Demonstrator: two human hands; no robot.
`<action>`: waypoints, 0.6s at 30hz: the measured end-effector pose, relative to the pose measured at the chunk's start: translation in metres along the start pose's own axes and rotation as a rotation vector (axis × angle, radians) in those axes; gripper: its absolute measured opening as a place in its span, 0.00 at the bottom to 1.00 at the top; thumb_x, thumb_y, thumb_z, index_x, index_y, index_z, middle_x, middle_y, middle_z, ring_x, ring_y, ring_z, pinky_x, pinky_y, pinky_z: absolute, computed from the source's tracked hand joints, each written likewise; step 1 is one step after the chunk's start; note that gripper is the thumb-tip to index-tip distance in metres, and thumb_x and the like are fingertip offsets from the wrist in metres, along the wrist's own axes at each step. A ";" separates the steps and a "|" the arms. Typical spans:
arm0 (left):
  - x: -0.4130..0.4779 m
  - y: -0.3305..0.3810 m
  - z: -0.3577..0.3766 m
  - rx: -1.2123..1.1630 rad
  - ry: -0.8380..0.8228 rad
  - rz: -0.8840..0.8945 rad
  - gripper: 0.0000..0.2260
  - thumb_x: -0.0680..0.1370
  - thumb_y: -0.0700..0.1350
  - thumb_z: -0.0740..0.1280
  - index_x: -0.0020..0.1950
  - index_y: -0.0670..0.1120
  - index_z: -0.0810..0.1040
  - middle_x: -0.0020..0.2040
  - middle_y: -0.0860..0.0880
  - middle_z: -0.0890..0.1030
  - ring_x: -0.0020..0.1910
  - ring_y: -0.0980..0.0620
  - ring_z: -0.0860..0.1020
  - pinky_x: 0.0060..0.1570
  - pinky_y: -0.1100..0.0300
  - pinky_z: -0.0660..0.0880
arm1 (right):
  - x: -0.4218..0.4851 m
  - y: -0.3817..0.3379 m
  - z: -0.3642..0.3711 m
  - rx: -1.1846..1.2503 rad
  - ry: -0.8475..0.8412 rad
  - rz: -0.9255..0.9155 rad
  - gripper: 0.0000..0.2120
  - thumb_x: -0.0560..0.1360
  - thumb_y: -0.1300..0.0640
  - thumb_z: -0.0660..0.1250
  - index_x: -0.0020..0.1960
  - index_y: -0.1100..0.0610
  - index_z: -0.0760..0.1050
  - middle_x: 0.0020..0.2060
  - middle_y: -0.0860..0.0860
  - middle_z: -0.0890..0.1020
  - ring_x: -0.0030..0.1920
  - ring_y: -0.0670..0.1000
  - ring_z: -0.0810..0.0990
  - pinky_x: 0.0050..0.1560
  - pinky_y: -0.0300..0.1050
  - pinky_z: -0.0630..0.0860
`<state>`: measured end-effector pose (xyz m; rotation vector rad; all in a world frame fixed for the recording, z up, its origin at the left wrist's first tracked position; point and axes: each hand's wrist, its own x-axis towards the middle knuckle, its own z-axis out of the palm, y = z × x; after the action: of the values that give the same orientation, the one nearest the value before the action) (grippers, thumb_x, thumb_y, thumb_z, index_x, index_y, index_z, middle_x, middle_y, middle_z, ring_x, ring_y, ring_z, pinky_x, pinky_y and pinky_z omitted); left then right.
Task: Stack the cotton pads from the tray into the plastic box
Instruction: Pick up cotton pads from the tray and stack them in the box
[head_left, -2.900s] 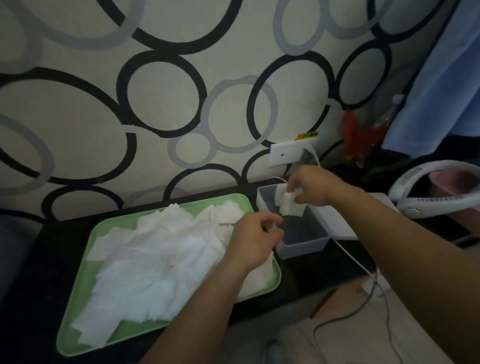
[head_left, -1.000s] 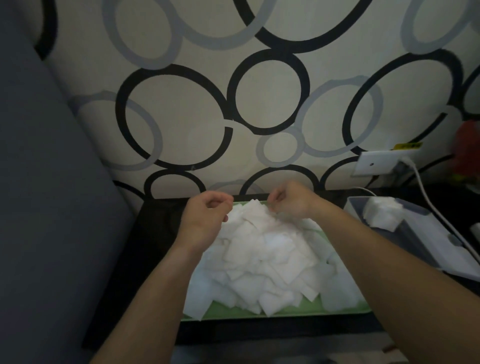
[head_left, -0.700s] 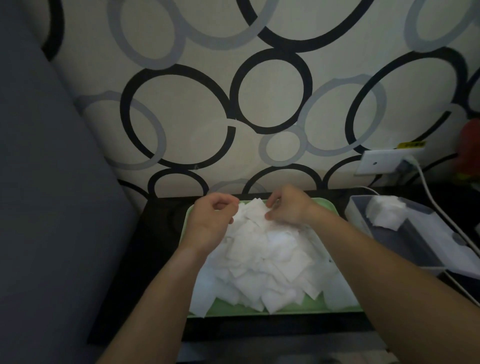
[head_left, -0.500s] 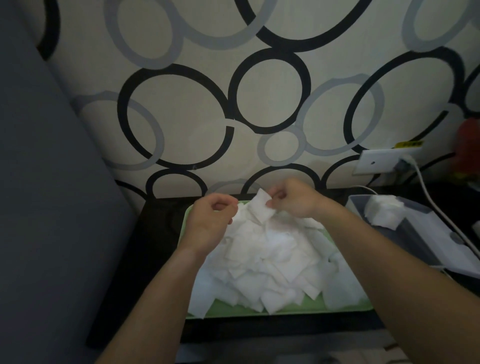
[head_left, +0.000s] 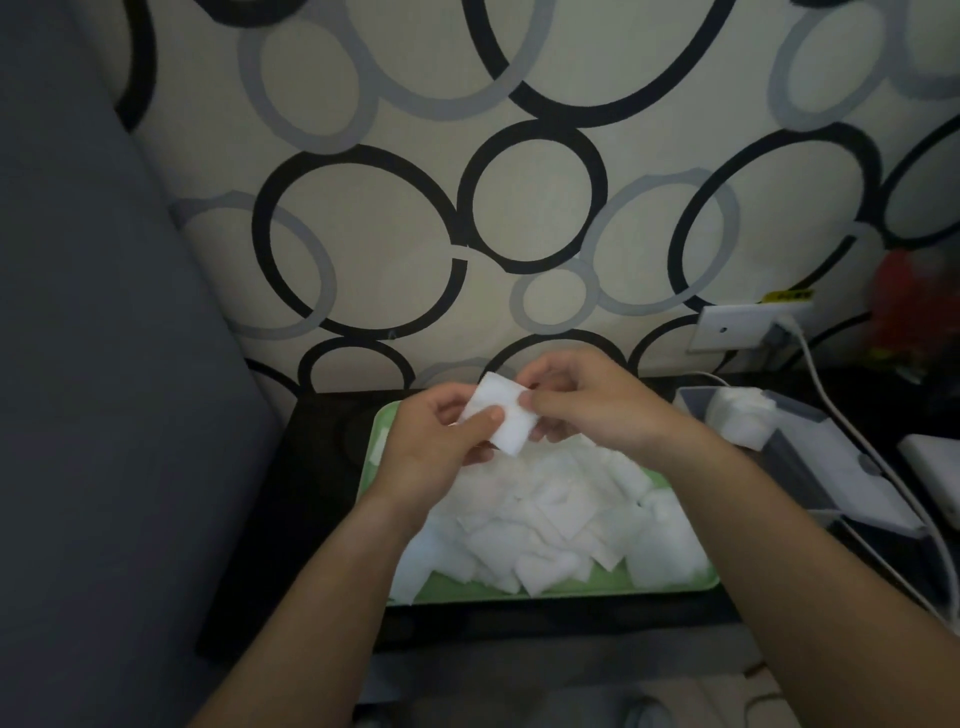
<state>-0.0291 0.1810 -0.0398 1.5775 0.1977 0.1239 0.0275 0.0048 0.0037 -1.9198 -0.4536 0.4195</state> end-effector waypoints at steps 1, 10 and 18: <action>-0.004 0.001 -0.001 -0.014 0.018 -0.022 0.08 0.76 0.40 0.73 0.56 0.43 0.83 0.49 0.46 0.86 0.47 0.49 0.85 0.39 0.63 0.79 | -0.005 0.001 0.001 0.045 0.046 0.026 0.05 0.79 0.58 0.67 0.54 0.55 0.79 0.41 0.52 0.86 0.39 0.51 0.85 0.44 0.46 0.79; -0.031 0.011 -0.015 -0.182 0.211 -0.166 0.06 0.80 0.36 0.65 0.51 0.45 0.81 0.51 0.42 0.84 0.44 0.46 0.85 0.38 0.59 0.80 | -0.029 0.052 0.027 -0.318 0.253 0.044 0.06 0.76 0.60 0.68 0.48 0.50 0.81 0.43 0.44 0.83 0.43 0.42 0.80 0.41 0.30 0.71; -0.041 -0.013 -0.047 -0.115 0.294 -0.215 0.10 0.81 0.40 0.65 0.61 0.44 0.80 0.55 0.43 0.83 0.49 0.46 0.85 0.40 0.58 0.81 | -0.021 0.050 0.055 -0.637 0.080 -0.161 0.10 0.74 0.52 0.72 0.55 0.45 0.80 0.50 0.42 0.77 0.48 0.42 0.74 0.50 0.39 0.71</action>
<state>-0.0792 0.2187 -0.0502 1.4092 0.5785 0.1951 -0.0118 0.0199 -0.0615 -2.4752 -0.7471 0.0884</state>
